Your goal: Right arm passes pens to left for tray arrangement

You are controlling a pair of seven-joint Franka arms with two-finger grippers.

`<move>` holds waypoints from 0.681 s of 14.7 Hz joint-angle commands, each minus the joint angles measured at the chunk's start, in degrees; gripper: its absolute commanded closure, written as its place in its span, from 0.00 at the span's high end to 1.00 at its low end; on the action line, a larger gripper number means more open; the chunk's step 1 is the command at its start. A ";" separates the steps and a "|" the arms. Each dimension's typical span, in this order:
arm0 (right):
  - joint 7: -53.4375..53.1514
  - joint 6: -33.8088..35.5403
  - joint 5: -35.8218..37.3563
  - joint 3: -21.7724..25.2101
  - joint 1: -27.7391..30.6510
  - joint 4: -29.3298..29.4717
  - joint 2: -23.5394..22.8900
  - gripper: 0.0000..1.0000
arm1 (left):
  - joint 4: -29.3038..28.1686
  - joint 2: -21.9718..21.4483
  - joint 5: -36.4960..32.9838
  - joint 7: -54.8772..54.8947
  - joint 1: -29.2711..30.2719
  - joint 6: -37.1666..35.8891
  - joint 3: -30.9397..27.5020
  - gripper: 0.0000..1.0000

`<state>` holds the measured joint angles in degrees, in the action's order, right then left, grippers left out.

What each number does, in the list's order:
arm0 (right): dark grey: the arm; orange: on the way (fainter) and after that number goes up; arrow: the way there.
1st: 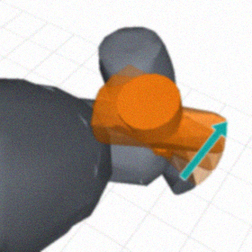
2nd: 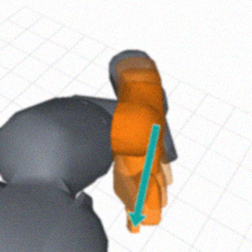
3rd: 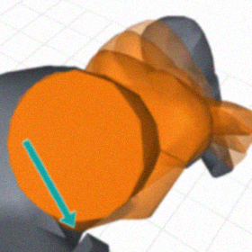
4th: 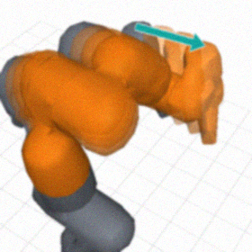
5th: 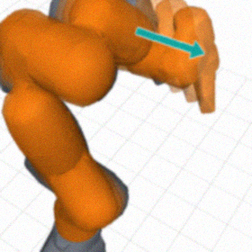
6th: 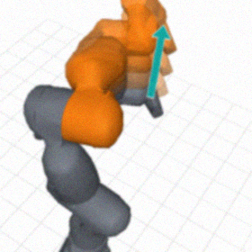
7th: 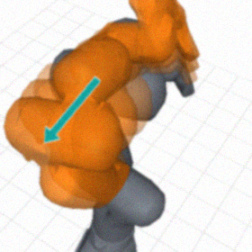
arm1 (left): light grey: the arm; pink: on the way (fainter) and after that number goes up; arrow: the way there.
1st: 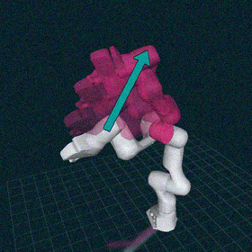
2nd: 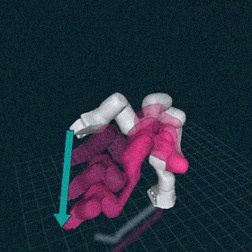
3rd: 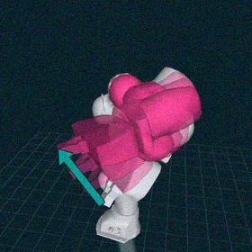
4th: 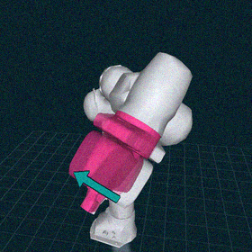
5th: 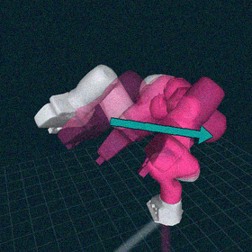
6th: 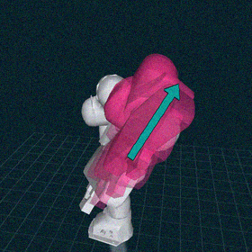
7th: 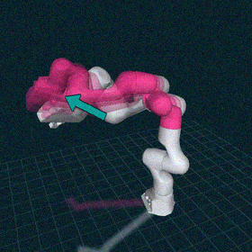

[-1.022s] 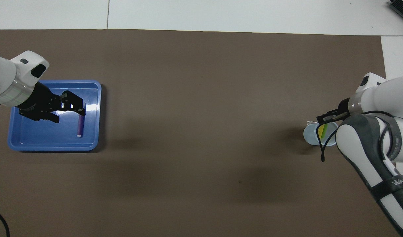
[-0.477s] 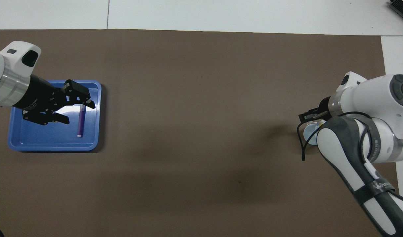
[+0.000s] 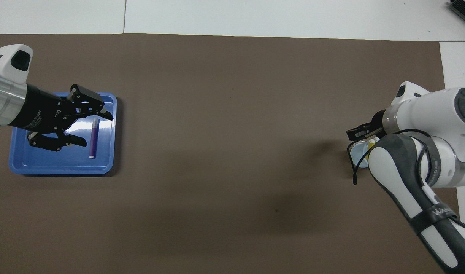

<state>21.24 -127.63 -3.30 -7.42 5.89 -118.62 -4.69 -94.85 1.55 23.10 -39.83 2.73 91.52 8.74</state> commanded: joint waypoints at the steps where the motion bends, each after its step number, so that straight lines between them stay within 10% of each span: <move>1: 3.54 -3.15 -1.18 -0.31 1.76 -2.22 0.12 0.57 | -0.69 -1.28 1.25 -4.46 -0.53 1.54 -0.22 0.88; 10: 2.84 1.76 -1.18 -0.31 2.90 -2.49 0.65 0.53 | -5.35 -3.57 3.89 -8.43 -1.15 3.75 -0.21 0.88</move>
<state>23.08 -127.54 -3.32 -7.34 7.29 -120.52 -4.90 -96.85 0.60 25.63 -47.22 1.90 93.63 8.86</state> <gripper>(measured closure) 0.396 0.101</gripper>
